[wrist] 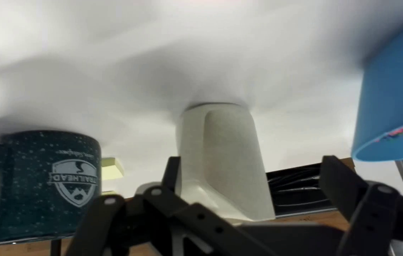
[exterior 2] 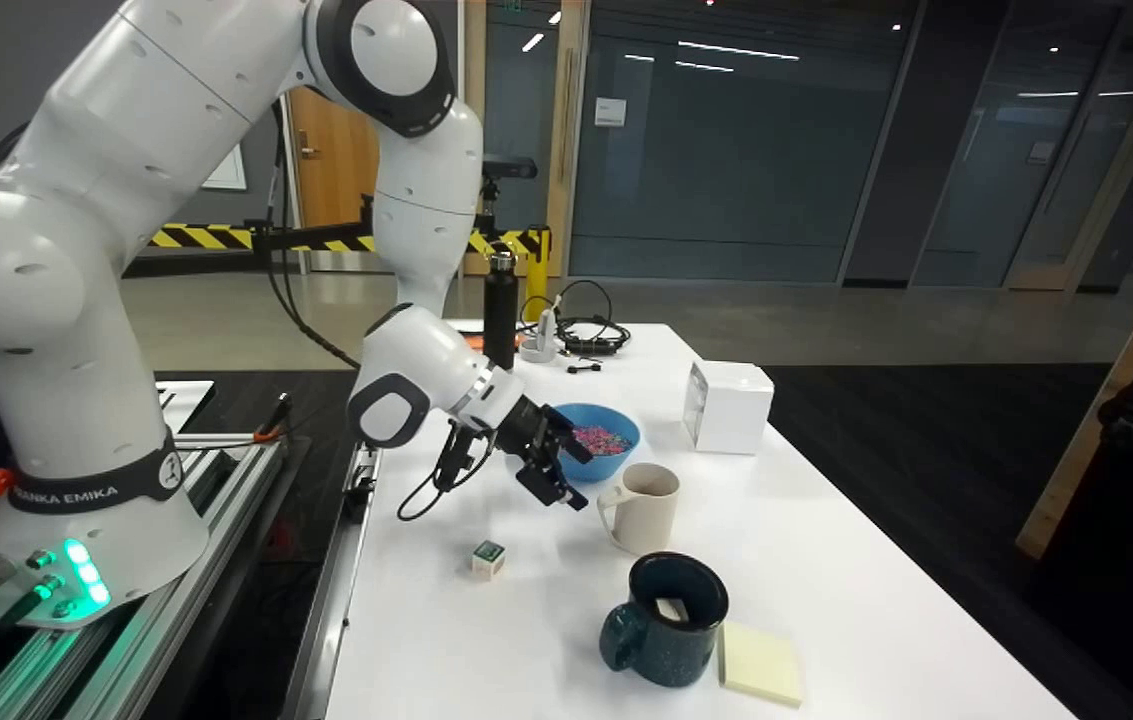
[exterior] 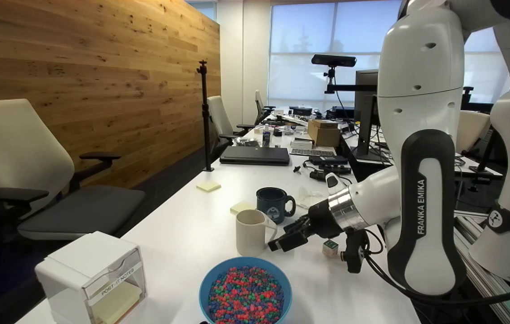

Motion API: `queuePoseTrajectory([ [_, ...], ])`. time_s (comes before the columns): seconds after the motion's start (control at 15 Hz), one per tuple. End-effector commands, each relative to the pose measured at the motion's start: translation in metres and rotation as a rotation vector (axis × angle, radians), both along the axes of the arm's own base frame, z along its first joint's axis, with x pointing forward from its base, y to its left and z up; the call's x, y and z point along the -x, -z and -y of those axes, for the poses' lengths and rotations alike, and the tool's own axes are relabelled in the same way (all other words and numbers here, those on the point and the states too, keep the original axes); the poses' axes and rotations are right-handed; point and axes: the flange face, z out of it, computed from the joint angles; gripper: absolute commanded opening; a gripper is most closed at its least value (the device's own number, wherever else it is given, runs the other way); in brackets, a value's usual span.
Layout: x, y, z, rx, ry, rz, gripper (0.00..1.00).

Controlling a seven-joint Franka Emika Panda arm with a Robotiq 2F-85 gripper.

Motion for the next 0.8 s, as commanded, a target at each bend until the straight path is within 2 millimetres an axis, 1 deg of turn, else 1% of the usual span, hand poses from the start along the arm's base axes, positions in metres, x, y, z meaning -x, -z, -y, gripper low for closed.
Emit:
queuePoseTrajectory([
  [0.0, 0.017, 0.012, 0.024, 0.016, 0.025, -0.027, 1.0],
  [0.13, 0.019, 0.017, 0.036, 0.029, 0.035, -0.039, 1.0],
  [0.27, 0.011, 0.015, 0.042, 0.053, 0.012, -0.027, 1.0],
  [0.53, -0.026, -0.014, 0.042, 0.097, -0.089, 0.059, 1.0],
  [0.73, -0.047, -0.029, 0.038, 0.094, -0.143, 0.119, 1.0],
])
